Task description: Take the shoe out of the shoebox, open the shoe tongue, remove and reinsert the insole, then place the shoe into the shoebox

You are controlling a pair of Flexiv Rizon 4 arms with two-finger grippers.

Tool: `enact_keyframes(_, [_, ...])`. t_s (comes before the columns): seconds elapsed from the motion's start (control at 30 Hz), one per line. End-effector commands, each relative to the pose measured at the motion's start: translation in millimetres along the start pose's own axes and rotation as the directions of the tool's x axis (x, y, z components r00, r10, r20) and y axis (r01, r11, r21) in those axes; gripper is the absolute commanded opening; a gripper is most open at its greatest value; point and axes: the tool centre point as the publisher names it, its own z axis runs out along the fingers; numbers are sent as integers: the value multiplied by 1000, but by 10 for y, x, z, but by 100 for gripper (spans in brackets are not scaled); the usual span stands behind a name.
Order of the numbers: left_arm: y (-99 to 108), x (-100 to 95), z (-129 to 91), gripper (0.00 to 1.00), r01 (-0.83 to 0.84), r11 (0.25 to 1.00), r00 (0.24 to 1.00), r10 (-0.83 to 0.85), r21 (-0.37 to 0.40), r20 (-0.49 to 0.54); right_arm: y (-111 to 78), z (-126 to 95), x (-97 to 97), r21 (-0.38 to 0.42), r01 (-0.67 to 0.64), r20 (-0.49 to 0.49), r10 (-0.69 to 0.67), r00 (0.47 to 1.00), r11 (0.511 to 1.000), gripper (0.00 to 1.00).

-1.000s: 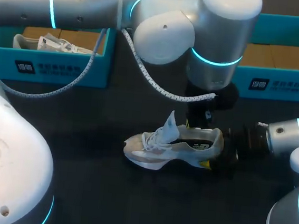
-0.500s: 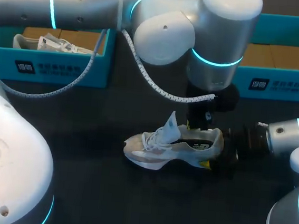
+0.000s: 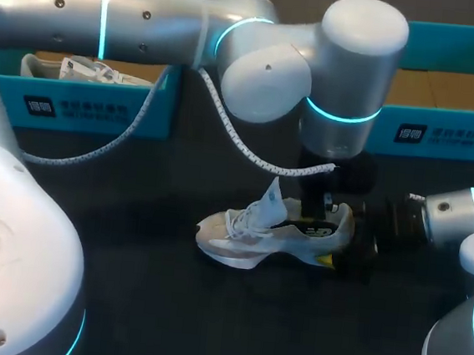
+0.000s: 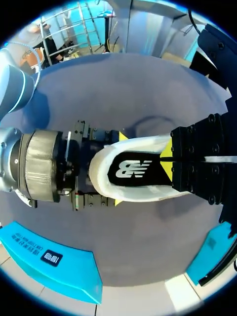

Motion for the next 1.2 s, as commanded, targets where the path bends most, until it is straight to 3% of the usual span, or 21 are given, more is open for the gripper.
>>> enact_keyframes(0.03, [-12, -62, 144, 0, -8, 1000, 999, 8, 10, -42, 2, 7, 4, 3, 0, 1, 0, 1000, 1000, 0])
enact_keyframes(0.63, [-19, 20, 563, 0, -44, 999, 990, 42, -13, -131, 2, 7, 4, 3, 0, 1, 0, 1000, 1000, 0])
enact_keyframes(0.83, [5, 68, 555, 0, -55, 998, 985, 58, 24, -164, 2, 7, 4, 3, 0, 1, 0, 1000, 1000, 0])
enact_keyframes(1.2, [47, 97, 482, 0, -70, 997, 983, 72, 16, -171, 2, 7, 4, 3, 0, 1, 0, 1000, 1000, 0])
